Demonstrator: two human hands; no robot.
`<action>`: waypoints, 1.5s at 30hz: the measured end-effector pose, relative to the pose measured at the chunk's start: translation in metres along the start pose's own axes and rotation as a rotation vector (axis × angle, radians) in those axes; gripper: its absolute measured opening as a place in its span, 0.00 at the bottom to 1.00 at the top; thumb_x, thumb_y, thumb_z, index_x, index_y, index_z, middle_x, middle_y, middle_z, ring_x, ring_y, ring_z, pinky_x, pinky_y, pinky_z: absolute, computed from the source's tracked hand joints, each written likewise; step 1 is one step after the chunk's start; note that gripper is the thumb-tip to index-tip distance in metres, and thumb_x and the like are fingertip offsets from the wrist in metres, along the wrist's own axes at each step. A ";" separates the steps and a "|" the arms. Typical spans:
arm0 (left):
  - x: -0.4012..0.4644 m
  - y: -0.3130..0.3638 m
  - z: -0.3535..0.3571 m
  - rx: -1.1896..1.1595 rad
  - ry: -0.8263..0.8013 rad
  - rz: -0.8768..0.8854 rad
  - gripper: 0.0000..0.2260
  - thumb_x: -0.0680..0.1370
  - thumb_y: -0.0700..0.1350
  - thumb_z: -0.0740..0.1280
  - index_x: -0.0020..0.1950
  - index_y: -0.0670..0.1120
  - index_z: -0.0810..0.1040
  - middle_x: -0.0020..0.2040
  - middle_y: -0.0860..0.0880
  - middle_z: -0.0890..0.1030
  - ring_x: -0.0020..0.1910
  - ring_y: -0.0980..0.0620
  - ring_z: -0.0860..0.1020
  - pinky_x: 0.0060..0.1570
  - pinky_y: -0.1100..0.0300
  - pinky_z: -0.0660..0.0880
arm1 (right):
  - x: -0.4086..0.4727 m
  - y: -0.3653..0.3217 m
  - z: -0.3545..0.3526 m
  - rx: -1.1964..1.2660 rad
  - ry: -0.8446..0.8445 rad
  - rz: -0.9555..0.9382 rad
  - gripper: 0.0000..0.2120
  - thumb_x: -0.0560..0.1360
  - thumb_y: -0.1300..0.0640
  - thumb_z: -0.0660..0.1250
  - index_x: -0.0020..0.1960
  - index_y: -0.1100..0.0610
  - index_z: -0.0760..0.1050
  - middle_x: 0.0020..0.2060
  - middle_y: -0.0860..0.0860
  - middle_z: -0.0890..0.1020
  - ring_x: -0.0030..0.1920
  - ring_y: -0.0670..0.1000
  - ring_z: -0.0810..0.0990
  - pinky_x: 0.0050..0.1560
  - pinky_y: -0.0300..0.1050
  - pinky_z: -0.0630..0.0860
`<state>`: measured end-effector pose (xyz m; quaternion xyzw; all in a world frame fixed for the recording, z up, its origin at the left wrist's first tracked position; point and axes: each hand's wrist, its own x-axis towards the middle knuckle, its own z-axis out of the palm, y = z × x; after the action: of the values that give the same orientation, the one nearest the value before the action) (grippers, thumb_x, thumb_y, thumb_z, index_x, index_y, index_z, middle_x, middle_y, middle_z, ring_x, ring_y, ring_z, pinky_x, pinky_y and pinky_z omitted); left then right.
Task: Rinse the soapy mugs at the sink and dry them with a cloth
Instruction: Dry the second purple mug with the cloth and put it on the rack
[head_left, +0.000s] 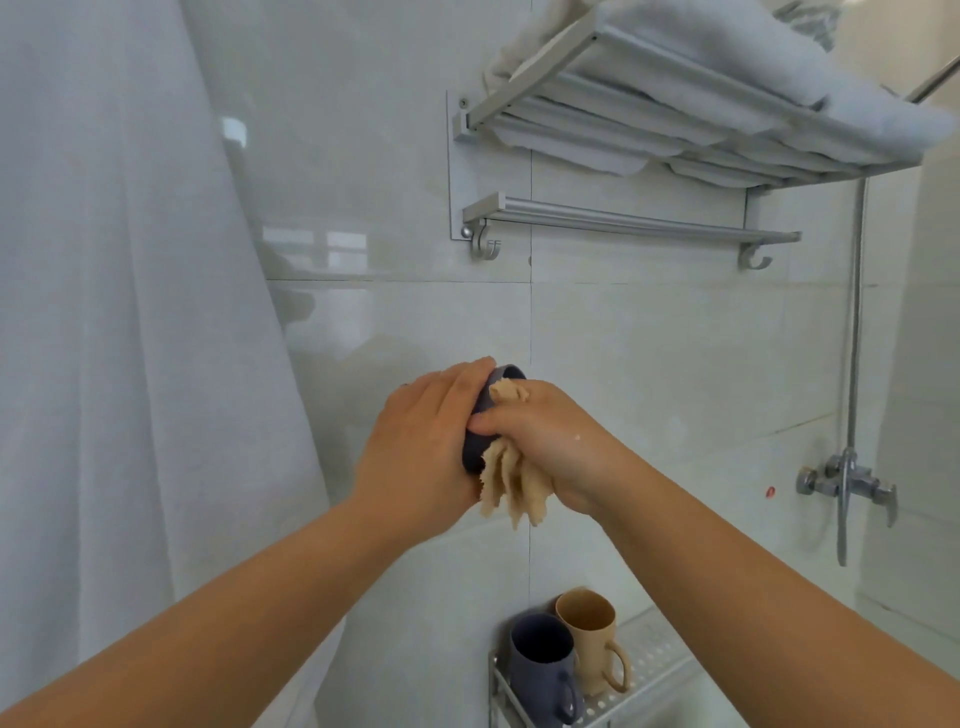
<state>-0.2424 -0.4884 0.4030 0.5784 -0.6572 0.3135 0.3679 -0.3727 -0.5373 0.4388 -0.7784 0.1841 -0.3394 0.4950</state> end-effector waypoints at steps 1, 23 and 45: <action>-0.002 -0.001 -0.002 -0.069 -0.068 -0.055 0.36 0.70 0.57 0.69 0.75 0.48 0.63 0.70 0.50 0.71 0.67 0.50 0.70 0.63 0.60 0.63 | -0.001 0.001 -0.004 -0.107 0.003 -0.026 0.05 0.75 0.66 0.63 0.41 0.60 0.73 0.34 0.54 0.75 0.37 0.50 0.76 0.41 0.43 0.72; 0.007 -0.025 -0.036 -0.734 -0.461 -0.505 0.34 0.51 0.53 0.80 0.52 0.48 0.71 0.50 0.47 0.81 0.44 0.50 0.83 0.41 0.56 0.81 | 0.003 0.005 -0.027 -0.090 -0.258 -0.009 0.16 0.79 0.56 0.65 0.59 0.67 0.76 0.55 0.65 0.80 0.56 0.65 0.79 0.61 0.59 0.74; -0.013 -0.018 -0.007 -0.075 -0.095 -0.153 0.37 0.71 0.46 0.75 0.76 0.49 0.62 0.69 0.49 0.66 0.66 0.49 0.68 0.59 0.73 0.62 | 0.011 0.022 -0.006 0.132 -0.111 0.003 0.20 0.73 0.56 0.66 0.61 0.65 0.76 0.57 0.70 0.77 0.50 0.62 0.78 0.49 0.52 0.73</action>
<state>-0.2227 -0.4781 0.3949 0.6270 -0.6390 0.2318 0.3807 -0.3676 -0.5575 0.4249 -0.7612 0.1348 -0.3063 0.5554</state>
